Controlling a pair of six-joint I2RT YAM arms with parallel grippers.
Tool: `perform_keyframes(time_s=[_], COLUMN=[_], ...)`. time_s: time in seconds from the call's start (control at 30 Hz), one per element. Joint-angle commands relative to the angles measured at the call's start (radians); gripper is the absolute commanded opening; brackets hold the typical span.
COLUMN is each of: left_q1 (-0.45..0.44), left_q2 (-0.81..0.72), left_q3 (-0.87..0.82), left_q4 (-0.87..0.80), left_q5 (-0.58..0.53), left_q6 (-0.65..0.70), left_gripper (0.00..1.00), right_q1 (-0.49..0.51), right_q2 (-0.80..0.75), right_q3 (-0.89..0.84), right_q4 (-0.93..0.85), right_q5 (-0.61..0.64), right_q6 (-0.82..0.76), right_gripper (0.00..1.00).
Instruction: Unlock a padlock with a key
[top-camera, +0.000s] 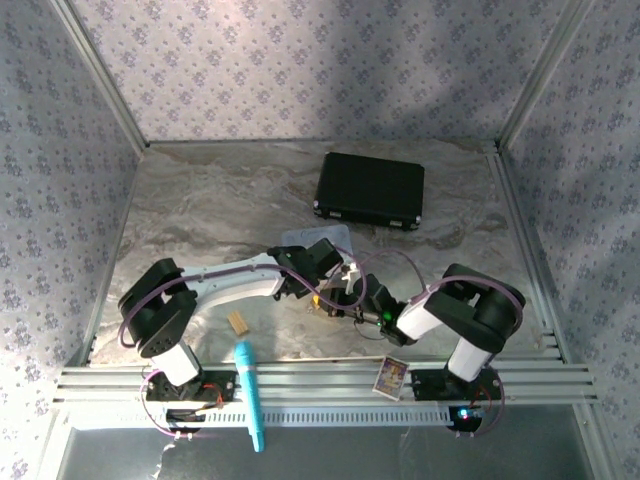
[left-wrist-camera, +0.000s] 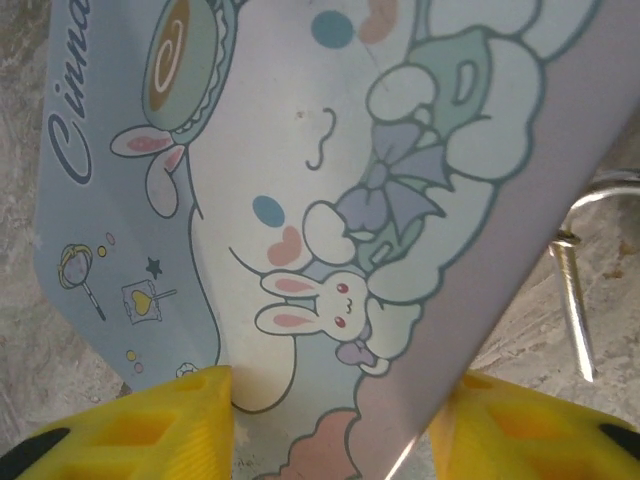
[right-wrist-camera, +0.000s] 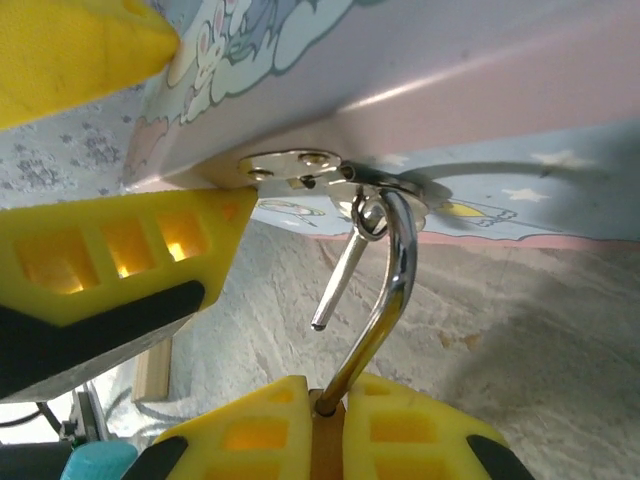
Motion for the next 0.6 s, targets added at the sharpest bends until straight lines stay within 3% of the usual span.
perform_keyframes(time_s=[0.0, 0.33, 0.57], left_q1=[0.004, -0.001, -0.03], left_q2=[0.04, 0.086, 0.124], left_q3=[-0.029, -0.058, -0.058], left_q4=[-0.029, -0.026, -0.034], left_q5=[0.057, 0.065, 0.049], left_q6=[-0.013, -0.018, -0.033], left_gripper=[0.48, 0.45, 0.45], right_q1=[-0.003, -0.008, -0.014], right_q2=[0.053, 0.16, 0.138], right_q3=[-0.05, -0.03, -0.037], right_q4=[-0.059, 0.136, 0.15], right_q5=[0.127, 0.23, 0.311], right_q6=[0.158, 0.211, 0.243], right_gripper=[0.0, 0.0, 0.0])
